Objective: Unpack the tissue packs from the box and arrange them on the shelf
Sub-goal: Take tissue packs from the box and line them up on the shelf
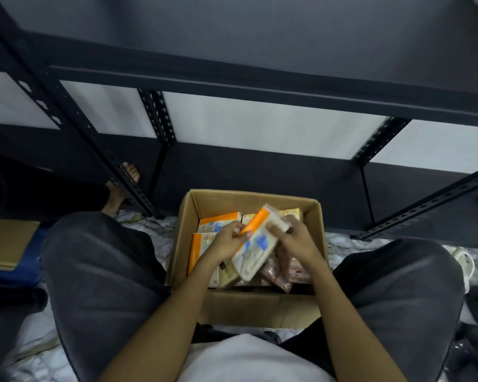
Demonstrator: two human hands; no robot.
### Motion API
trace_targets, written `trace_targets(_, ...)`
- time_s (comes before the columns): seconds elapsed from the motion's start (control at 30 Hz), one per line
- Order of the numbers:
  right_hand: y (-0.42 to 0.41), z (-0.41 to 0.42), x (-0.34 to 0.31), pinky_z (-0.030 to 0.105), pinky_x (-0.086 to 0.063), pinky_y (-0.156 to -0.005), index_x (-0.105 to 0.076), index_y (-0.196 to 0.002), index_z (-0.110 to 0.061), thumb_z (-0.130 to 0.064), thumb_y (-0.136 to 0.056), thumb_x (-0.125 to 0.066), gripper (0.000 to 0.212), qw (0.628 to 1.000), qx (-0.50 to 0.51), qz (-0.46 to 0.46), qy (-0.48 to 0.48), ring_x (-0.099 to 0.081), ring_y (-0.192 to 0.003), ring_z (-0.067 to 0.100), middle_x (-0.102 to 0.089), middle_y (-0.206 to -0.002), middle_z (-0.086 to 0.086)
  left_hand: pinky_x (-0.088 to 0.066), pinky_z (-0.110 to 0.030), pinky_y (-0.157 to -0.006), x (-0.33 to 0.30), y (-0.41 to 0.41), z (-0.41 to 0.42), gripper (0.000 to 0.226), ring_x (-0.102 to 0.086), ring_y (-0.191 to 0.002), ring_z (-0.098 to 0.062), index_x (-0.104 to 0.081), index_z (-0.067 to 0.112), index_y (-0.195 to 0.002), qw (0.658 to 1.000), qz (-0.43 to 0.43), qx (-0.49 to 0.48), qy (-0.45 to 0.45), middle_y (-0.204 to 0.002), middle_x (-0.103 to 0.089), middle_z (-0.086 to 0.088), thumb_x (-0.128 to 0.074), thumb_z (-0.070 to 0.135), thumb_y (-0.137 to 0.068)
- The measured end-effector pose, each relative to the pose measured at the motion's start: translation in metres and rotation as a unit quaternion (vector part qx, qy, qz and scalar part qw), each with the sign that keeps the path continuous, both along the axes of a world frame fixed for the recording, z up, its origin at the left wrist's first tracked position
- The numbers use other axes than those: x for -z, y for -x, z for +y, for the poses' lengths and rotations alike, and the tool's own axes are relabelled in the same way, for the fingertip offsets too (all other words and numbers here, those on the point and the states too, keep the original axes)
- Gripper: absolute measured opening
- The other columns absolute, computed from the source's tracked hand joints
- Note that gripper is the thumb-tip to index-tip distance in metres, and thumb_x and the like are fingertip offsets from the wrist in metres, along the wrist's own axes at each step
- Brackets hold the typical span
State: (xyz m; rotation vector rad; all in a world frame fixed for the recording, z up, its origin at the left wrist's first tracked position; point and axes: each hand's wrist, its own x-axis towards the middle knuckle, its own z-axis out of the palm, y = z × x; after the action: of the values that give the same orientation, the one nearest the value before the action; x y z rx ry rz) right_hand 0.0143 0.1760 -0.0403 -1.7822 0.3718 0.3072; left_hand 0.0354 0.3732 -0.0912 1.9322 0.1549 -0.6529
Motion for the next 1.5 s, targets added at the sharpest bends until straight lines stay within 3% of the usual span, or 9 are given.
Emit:
trace_targets(0.07, 0.002, -0.002, -0.023, 0.020, -0.055, -0.065, -0.069, -0.113, -0.015, -0.019, -0.095, -0.070, 0.019, 0.998, 0.022, -0.039, -0.037, -0.074, -0.088, 0.010, -0.077, -0.093, -0.004, -0.047, -0.024, -0.072, -0.028, -0.007, -0.003, 0.034, -0.063, -0.095, -0.020, -0.062, 0.013, -0.118, 0.999, -0.029, -0.027, 0.005, -0.102, -0.065, -0.002, -0.060, 0.041, -0.100)
trace_targets(0.23, 0.011, -0.011, -0.058, 0.049, -0.057, -0.090, -0.065, -0.116, 0.003, -0.004, -0.089, -0.072, 0.028, 0.983, 0.057, -0.012, -0.173, -0.070, -0.108, 0.037, -0.075, -0.111, 0.017, -0.043, -0.027, -0.057, -0.104, -0.014, 0.012, 0.036, -0.062, -0.063, -0.010, -0.063, 0.013, -0.082, 0.992, -0.113, 0.036, -0.033, -0.070, -0.062, 0.000, -0.063, 0.045, -0.097)
trace_targets(0.37, 0.027, -0.011, -0.096, 0.052, -0.056, -0.094, -0.064, -0.119, 0.003, -0.001, -0.088, -0.071, 0.032, 0.983, 0.019, -0.048, -0.177, -0.068, -0.112, 0.038, -0.074, -0.116, 0.017, -0.048, -0.028, -0.075, -0.170, -0.014, 0.030, 0.022, -0.061, -0.086, -0.006, -0.069, 0.031, -0.095, 0.977, -0.192, 0.083, -0.050, -0.093, -0.059, 0.010, -0.077, 0.048, -0.085)
trace_targets(0.53, 0.025, -0.011, -0.179, 0.050, -0.058, -0.087, -0.058, -0.119, -0.003, -0.010, -0.087, -0.069, 0.034, 0.966, 0.030, -0.174, -0.186, -0.070, -0.110, 0.036, -0.073, -0.118, 0.016, -0.050, -0.025, -0.073, -0.274, -0.024, 0.019, 0.018, -0.063, -0.087, -0.007, -0.070, 0.034, -0.097, 0.943, -0.323, 0.078, -0.007, -0.097, -0.062, 0.010, -0.079, 0.041, -0.083)
trace_targets(0.73, -0.006, -0.011, -0.272, 0.029, -0.059, -0.082, -0.051, -0.126, -0.013, -0.004, -0.092, -0.068, 0.039, 0.926, 0.074, -0.360, -0.086, -0.072, -0.107, 0.020, -0.075, -0.115, 0.004, -0.054, -0.029, -0.076, -0.363, -0.066, 0.001, 0.037, -0.066, -0.085, -0.018, -0.070, 0.029, -0.109, 0.887, -0.456, 0.033, 0.065, -0.093, -0.070, 0.008, -0.086, 0.040, -0.078)
trace_targets(0.87, -0.045, -0.016, -0.297, 0.025, -0.057, -0.084, -0.055, -0.127, -0.015, -0.011, -0.096, -0.069, 0.034, 0.904, 0.104, -0.415, 0.030, -0.070, -0.107, 0.010, -0.073, -0.114, -0.004, -0.052, -0.016, -0.076, -0.387, -0.115, -0.011, 0.025, -0.068, -0.088, -0.002, -0.072, 0.028, -0.100, 0.884, -0.464, 0.045, 0.033, -0.093, -0.073, 0.014, -0.083, 0.040, -0.081)
trace_targets(1.03, -0.107, -0.023, -0.282, 0.049, -0.052, -0.094, -0.057, -0.121, -0.027, -0.037, -0.091, -0.066, 0.032, 0.892, 0.117, -0.377, 0.220, -0.062, -0.104, 0.016, -0.064, -0.105, -0.014, -0.046, -0.014, -0.073, -0.379, -0.172, -0.025, 0.021, -0.065, -0.086, 0.004, -0.072, 0.027, -0.098, 0.898, -0.433, 0.071, -0.046, -0.091, -0.071, 0.016, -0.079, 0.042, -0.085)
trace_targets(1.2, -0.123, -0.016, -0.247, 0.023, -0.026, -0.090, -0.054, -0.133, -0.019, -0.035, -0.100, -0.058, 0.037, 0.860, 0.146, -0.385, 0.303, -0.041, -0.101, 0.004, -0.060, -0.120, -0.003, -0.048, -0.019, -0.077, -0.348, -0.196, -0.033, 0.019, -0.064, -0.088, 0.002, -0.074, 0.028, -0.095, 0.914, -0.399, 0.056, -0.047, -0.089, -0.072, 0.016, -0.075, 0.046, -0.087)
trace_targets(1.5, -0.130, -0.011, -0.246, 0.029, -0.023, -0.095, -0.059, -0.140, -0.025, -0.049, -0.101, -0.037, 0.051, 0.845, 0.131, -0.346, 0.386, -0.040, -0.126, 0.017, -0.047, -0.154, -0.004, -0.051, -0.023, -0.084, -0.347, -0.220, -0.036, 0.037, -0.062, -0.097, -0.001, -0.071, 0.027, -0.110, 0.909, -0.391, 0.095, -0.104, -0.104, -0.067, 0.016, -0.075, 0.053, -0.084)
